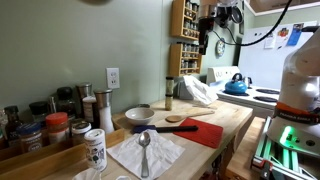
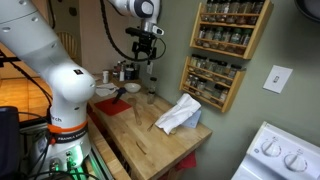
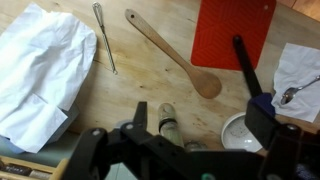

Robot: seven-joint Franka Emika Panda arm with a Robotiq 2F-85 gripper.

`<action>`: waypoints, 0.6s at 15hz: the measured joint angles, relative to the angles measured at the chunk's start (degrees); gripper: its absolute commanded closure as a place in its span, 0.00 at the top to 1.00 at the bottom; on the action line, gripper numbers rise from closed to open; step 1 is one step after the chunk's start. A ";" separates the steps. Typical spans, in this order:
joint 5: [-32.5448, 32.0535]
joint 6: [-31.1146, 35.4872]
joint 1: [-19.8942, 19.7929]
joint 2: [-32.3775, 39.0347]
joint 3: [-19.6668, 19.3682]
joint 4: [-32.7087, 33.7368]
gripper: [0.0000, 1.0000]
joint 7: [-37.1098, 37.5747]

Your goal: Swap the position of the bottles

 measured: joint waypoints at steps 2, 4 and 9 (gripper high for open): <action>-0.06 -0.01 -0.23 -0.23 -0.85 -0.11 1.00 -0.31; -0.06 -0.02 -0.26 -0.62 -1.40 -0.18 1.00 -0.60; 1.23 2.63 0.04 0.96 -1.02 0.27 1.00 0.56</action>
